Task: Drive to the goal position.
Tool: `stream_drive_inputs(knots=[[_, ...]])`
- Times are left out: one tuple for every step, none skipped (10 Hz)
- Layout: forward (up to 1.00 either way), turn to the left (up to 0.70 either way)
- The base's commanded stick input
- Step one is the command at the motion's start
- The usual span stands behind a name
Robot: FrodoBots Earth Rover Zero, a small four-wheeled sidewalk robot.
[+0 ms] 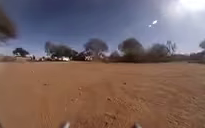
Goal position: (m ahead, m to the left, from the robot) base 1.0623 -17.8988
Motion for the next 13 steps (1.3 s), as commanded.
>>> stream_drive_inputs(knots=[[0.5, 0.0], [0.5, 0.0], [0.5, 0.0], [0.5, 0.0], [0.5, 0.0], [0.5, 0.0], [0.5, 0.0], [0.5, 0.0], [0.5, 0.0], [0.5, 0.0], [0.5, 0.0], [0.5, 0.0], [0.5, 0.0]])
